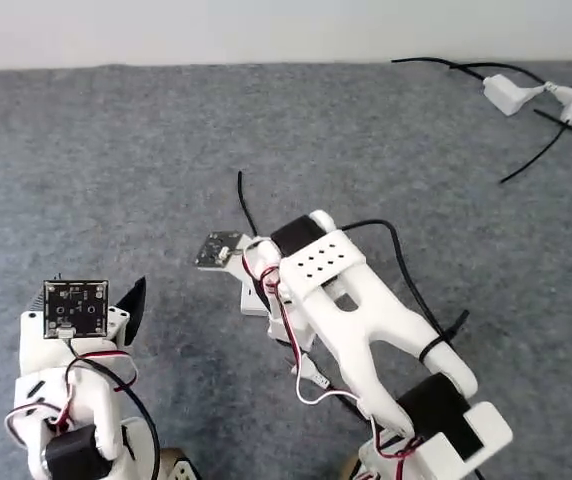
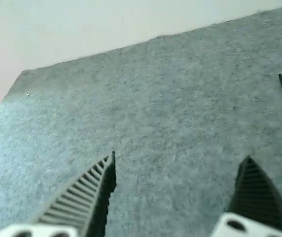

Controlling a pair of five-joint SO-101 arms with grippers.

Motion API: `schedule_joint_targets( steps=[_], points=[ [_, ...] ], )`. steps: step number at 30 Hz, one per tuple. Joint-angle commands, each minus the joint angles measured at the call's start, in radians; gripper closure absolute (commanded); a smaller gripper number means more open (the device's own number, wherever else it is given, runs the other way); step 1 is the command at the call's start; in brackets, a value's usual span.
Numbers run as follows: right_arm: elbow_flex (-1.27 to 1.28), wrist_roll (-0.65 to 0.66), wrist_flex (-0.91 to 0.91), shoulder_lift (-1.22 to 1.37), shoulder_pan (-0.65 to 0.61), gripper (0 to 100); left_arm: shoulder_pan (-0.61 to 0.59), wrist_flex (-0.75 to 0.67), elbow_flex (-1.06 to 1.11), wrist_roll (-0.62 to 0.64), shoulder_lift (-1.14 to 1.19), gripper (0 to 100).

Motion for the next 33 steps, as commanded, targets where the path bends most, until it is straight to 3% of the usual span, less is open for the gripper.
schedule_joint_targets(
  steps=[1,13,33],
  points=[
    [0.054,-0.043,-0.05,-0.022,0.007,90.9,0.002,0.0,-0.004,-0.008,-0.018,63],
    [0.258,-0.086,-0.17,-0.13,-0.087,90.5,0.003,0.0,-0.001,-0.008,-0.018,63],
    [0.511,-0.092,-0.43,-0.119,-0.082,90.5,0.003,-0.04,0.036,-0.009,-0.018,63]
  ],
)
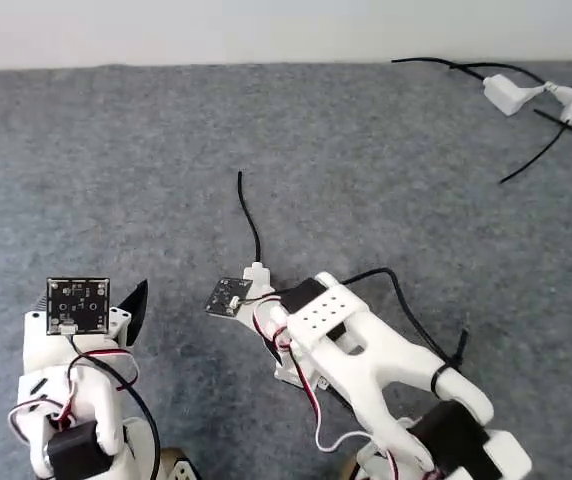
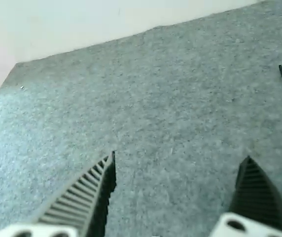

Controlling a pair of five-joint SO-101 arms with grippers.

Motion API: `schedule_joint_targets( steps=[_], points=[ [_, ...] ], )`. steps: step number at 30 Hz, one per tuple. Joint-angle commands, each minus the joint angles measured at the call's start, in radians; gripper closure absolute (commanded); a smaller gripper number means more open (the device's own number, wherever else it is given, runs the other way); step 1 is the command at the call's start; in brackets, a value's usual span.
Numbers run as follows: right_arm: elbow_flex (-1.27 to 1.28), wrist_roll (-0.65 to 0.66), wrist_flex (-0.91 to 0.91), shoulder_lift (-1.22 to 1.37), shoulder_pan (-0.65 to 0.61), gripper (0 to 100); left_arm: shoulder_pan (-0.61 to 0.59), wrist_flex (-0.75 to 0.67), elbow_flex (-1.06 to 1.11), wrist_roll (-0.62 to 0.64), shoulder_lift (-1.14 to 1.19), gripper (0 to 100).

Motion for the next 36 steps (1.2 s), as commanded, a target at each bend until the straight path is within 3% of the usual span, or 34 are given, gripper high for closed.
schedule_joint_targets(
  steps=[1,20,28,36],
  points=[
    [0.074,-0.008,-0.065,0.004,-0.007,90.5,0.003,-0.029,-0.005,-0.009,-0.018,63],
    [0.098,-0.008,-0.061,-0.007,-0.007,90.4,0.049,-0.032,0.027,-0.025,-0.018,63],
    [-0.061,0.002,0.096,-0.008,0.068,90.4,0.051,-0.098,0.085,-0.023,-0.018,63],
    [-0.276,0.126,0.352,-0.008,0.223,90.3,0.051,-0.137,0.108,-0.021,-0.018,63]
  ],
)
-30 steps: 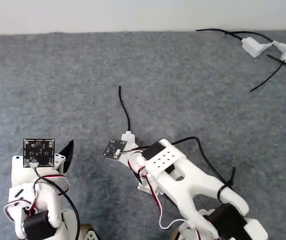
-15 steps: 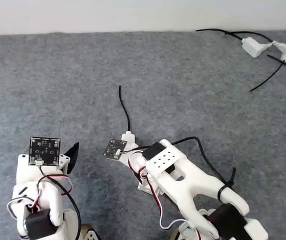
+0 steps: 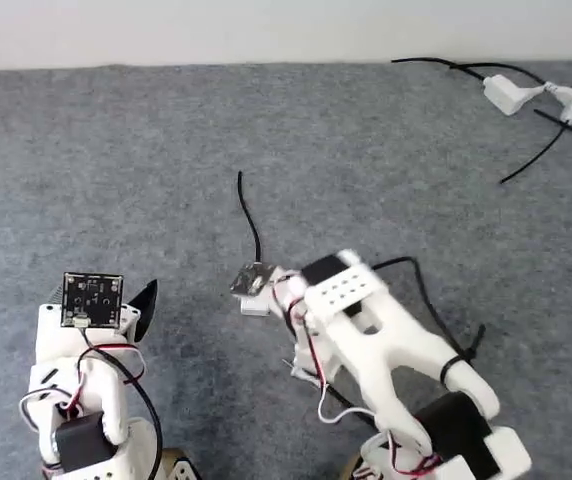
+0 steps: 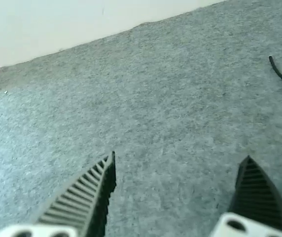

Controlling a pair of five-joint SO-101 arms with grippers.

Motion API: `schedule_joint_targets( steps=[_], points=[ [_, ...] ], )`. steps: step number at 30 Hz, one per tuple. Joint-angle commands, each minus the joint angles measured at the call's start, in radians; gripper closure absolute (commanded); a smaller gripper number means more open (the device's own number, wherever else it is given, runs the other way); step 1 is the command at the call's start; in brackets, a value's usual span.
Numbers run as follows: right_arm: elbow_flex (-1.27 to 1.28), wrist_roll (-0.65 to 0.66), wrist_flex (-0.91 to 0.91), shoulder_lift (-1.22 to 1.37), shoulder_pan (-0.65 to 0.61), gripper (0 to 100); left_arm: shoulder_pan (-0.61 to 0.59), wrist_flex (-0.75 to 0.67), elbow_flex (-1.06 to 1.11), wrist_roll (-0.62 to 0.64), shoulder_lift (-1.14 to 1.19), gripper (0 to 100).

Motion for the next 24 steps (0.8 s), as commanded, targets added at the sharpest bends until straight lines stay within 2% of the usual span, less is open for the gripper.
schedule_joint_targets(
  steps=[1,5,11,13,18,24],
  points=[
    [-0.192,0.075,0.148,-0.018,0.074,90.3,0.008,-0.029,-0.007,-0.006,-0.018,63],
    [-0.272,0.081,0.2,-0.015,0.076,86.1,0.009,-0.029,-0.007,-0.006,-0.018,63],
    [-0.252,0.003,0.234,-0.01,-0.022,63.1,0.048,-0.031,0.016,-0.009,-0.018,63],
    [-0.184,-0.041,0.209,-0.019,-0.056,59.2,0.052,-0.031,0.016,-0.009,-0.018,63],
    [0.02,-0.087,0.045,-0.094,-0.136,65.2,0.055,-0.031,0.019,-0.009,-0.018,63],
    [0.054,-0.066,0.031,-0.143,-0.15,70.1,0.055,-0.031,0.019,-0.009,-0.018,63]
  ],
)
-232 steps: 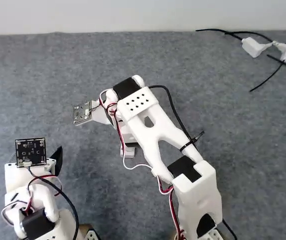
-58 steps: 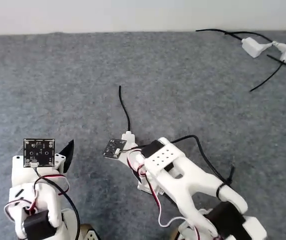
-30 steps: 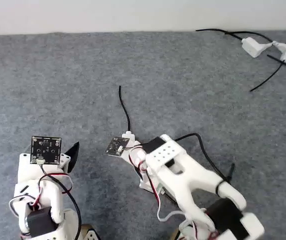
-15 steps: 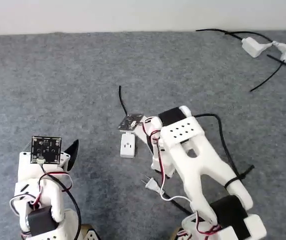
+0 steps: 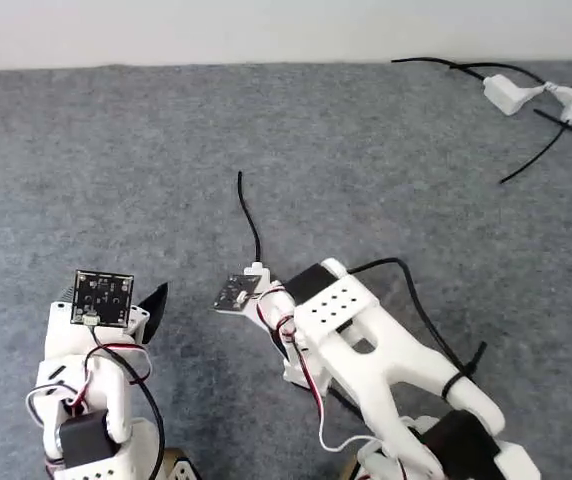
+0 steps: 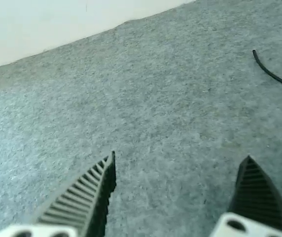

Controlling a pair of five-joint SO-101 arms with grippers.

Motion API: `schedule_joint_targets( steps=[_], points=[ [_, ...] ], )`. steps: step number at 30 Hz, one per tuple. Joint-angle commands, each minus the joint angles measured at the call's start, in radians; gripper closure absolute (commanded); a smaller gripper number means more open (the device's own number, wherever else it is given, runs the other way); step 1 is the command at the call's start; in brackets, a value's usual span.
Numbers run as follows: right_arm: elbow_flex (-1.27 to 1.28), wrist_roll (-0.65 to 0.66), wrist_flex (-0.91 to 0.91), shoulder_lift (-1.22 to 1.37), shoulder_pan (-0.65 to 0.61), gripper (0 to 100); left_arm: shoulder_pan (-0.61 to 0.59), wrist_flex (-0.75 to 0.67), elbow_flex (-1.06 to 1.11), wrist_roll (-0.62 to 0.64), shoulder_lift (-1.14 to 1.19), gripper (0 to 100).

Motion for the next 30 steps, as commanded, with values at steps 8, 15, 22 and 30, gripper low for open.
schedule_joint_targets(
  steps=[8,15,22,30],
  points=[
    [0.118,0.072,-0.127,0.044,-0.008,70.1,0.008,-0.029,-0.008,-0.006,-0.018,63],
    [0.118,0.048,-0.214,0.139,-0.059,70.0,0.008,-0.029,-0.008,-0.006,-0.018,63],
    [0.114,-0.046,-0.321,0.216,-0.18,70.0,0.008,-0.029,-0.008,-0.006,-0.018,63],
    [0.112,-0.109,-0.377,0.214,-0.189,70.2,0.008,-0.029,-0.007,-0.006,-0.018,63]
  ],
)
